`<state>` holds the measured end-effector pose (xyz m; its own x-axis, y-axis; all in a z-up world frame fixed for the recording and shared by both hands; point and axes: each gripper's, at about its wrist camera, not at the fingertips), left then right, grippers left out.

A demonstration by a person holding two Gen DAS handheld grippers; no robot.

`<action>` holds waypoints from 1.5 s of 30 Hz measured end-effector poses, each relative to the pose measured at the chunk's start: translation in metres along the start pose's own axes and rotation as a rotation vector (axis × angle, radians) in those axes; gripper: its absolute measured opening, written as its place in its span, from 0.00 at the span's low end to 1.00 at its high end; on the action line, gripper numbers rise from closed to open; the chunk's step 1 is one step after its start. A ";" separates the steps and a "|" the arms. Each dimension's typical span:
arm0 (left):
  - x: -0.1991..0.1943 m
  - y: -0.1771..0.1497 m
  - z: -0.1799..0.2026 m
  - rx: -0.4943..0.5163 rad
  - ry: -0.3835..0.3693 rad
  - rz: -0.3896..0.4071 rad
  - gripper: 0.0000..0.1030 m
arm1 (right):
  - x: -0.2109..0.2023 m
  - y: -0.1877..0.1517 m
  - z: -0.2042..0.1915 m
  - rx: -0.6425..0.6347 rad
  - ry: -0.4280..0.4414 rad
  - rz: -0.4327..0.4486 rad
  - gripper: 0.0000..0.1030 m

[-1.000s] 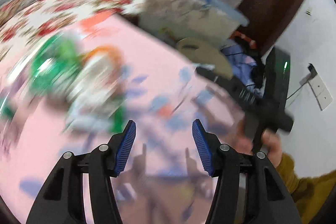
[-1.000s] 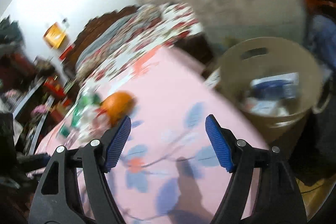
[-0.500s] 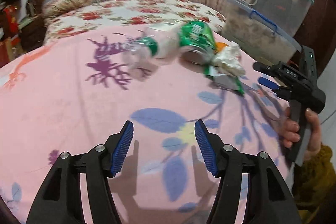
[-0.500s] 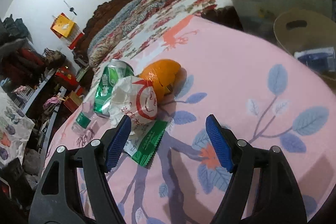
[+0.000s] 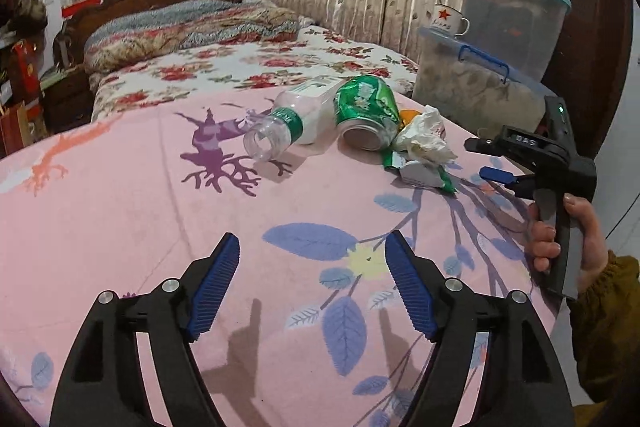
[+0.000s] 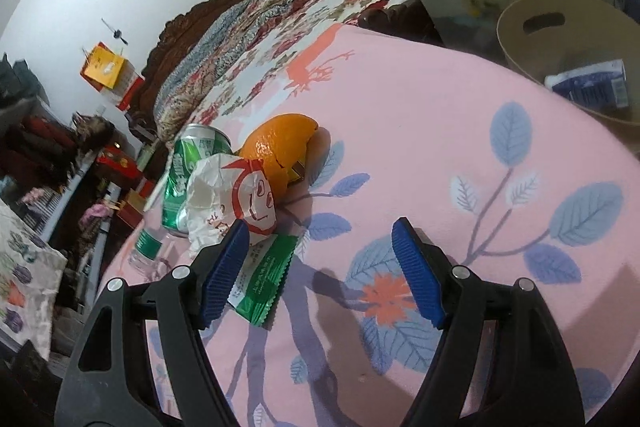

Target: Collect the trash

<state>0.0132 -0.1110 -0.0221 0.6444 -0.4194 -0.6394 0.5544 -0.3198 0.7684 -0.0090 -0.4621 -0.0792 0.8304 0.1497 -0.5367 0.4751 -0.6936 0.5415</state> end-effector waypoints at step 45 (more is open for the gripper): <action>0.008 0.001 -0.014 -0.063 -0.065 -0.050 0.78 | 0.014 -0.009 -0.026 -0.126 -0.080 -0.034 0.76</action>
<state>0.0257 -0.1030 -0.0268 0.5806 -0.4593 -0.6723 0.6181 -0.2888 0.7311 0.0054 -0.4355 -0.0749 0.7896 0.1121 -0.6033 0.5399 -0.5941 0.5963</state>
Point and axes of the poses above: each gripper's, at about its wrist camera, not at the fingertips, and x roughly the way its jaws point, z to its right, y to its top, and after that the axes turned 8 degrees about y, right-handed
